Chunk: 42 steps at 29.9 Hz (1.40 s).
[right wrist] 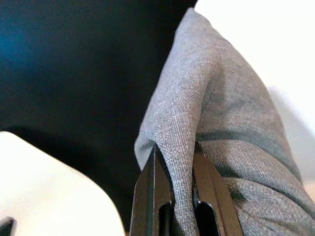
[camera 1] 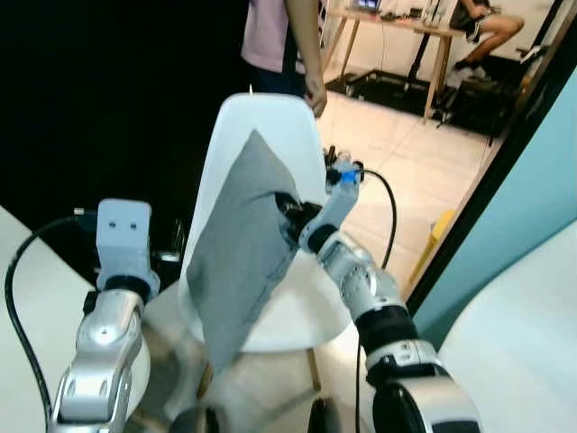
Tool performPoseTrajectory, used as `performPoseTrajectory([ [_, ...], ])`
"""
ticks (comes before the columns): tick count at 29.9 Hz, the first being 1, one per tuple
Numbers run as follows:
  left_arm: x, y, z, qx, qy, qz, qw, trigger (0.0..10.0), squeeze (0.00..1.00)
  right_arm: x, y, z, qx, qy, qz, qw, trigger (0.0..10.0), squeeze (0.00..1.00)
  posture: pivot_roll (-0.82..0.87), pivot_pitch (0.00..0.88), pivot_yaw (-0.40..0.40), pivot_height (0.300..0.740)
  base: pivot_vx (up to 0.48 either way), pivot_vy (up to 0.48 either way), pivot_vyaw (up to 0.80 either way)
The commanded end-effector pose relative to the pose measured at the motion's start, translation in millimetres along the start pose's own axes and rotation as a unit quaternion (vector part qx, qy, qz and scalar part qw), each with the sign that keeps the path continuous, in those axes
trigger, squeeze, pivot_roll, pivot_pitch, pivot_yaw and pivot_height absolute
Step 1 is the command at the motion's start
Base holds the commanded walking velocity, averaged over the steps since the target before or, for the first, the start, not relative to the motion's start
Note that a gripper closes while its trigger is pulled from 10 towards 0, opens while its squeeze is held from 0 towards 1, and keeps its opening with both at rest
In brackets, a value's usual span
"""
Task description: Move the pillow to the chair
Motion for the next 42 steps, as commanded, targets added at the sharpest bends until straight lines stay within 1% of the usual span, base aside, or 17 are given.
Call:
performPoseTrajectory([
  [1,-0.4,-4.2,4,0.002,-0.005,-0.003,1.000,10.0,0.00,6.7,10.7,11,0.023,-0.018,0.019,0.999,10.0,0.00,0.13,0.000,-0.104,0.570,0.000,0.000,0.00],
  [4,-2.0,-5.6,6,0.003,-0.006,-0.004,1.000,10.0,0.00,14.6,13.4,22,0.054,-0.033,0.011,0.998,10.0,0.00,0.14,0.000,-0.110,0.560,0.000,0.000,0.00],
  [8,-4.1,-7.7,9,0.006,-0.010,-0.004,1.000,10.0,0.00,20.8,10.8,27,0.065,-0.041,-0.016,0.997,10.0,0.00,0.15,0.000,-0.115,0.545,0.000,0.000,0.00],
  [16,-7.2,-8.0,16,0.011,-0.018,-0.004,1.000,10.0,0.00,21.4,-1.3,25,0.048,-0.039,-0.065,0.996,10.0,0.00,0.17,0.000,-0.117,0.520,0.000,0.000,0.00],
  [18,-9.3,-7.2,17,0.013,-0.019,-0.003,1.000,10.0,0.00,17.9,-14.2,19,0.002,-0.019,-0.106,0.994,10.0,0.00,0.18,0.000,-0.118,0.510,0.000,0.000,0.00],
  [20,-10.2,-6.7,18,0.014,-0.020,-0.003,1.000,10.0,0.00,16.2,-18.8,17,-0.015,-0.012,-0.118,0.993,10.0,0.00,0.18,0.000,-0.118,0.505,0.000,0.000,0.00],
  [21,-11.3,-6.1,19,0.014,-0.019,-0.003,1.000,10.0,0.00,14.4,-23.7,14,-0.053,0.000,-0.132,0.990,10.0,0.00,0.18,0.000,-0.116,0.500,0.000,0.000,0.00],
  [22,-11.3,-6.1,19,0.014,-0.019,-0.003,1.000,10.0,0.00,14.4,-23.7,14,-0.053,0.000,-0.132,0.990,10.0,0.00,0.18,0.000,-0.116,0.500,0.000,0.000,0.00],
  [23,-12.7,-5.3,20,0.015,-0.018,-0.002,1.000,10.0,0.00,10.9,-31.7,5,-0.134,0.038,-0.149,0.979,10.0,0.00,0.18,0.000,-0.113,0.495,0.000,0.000,0.00],
  [25,-12.7,-5.3,20,0.015,-0.018,-0.002,1.000,10.0,0.00,10.9,-31.7,5,-0.134,0.038,-0.149,0.979,10.0,0.00,0.18,0.000,-0.113,0.495,0.000,0.000,0.00],
  [26,-13.4,-5.1,20,0.015,-0.017,-0.002,1.000,10.0,0.00,4.6,-42.5,-10,-0.215,0.092,-0.160,0.959,10.0,0.00,0.18,0.000,-0.115,0.495,0.000,0.000,0.00],
  [28,-13.4,-5.1,20,0.015,-0.017,-0.002,1.000,10.0,0.00,4.6,-42.5,-10,-0.215,0.092,-0.160,0.959,10.0,0.00,0.18,0.000,-0.115,0.495,0.000,0.000,0.00],
  [29,-13.7,-5.2,20,0.016,-0.016,-0.002,1.000,10.0,0.00,2.2,-46.4,-15,-0.235,0.109,-0.164,0.952,10.0,0.00,0.18,0.000,-0.115,0.495,0.000,0.000,0.00],
  [32,-14.0,-5.3,21,0.016,-0.015,-0.002,1.000,10.0,0.00,0.2,-49.4,-19,-0.245,0.120,-0.167,0.947,10.0,0.00,0.18,0.000,-0.115,0.495,0.000,0.000,0.00],
  [34,-15.8,-4.7,21,0.017,-0.014,-0.001,1.000,10.0,0.00,-9.9,-62.6,-34,-0.256,0.158,-0.174,0.938,10.0,0.00,0.19,0.000,-0.126,0.495,0.000,0.000,0.00],
  [41,-18.8,-3.2,22,0.018,-0.010,0.003,1.000,10.0,0.00,-15.4,-69.6,-40,-0.257,0.169,-0.181,0.934,10.0,0.00,0.19,0.008,-0.130,0.495,0.000,0.000,0.00],
  [42,-20.6,-2.8,21,0.018,-0.008,0.004,1.000,10.0,0.00,-17.5,-72.9,-41,-0.253,0.166,-0.190,0.934,10.0,0.53,0.20,0.014,-0.129,0.495,0.000,0.000,0.00],
])
Point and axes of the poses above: a point about 5 cm out from each wrist's last joint towards the gripper, its own x axis pointing out of the wrist towards the gripper, its own z axis along the axis of the wrist's last joint, y = z × x, the point moved 3 cm from there along x, pointing out of the wrist towards the gripper, and after that the axes turned 5 degrees about x, right-handed, at the moved point
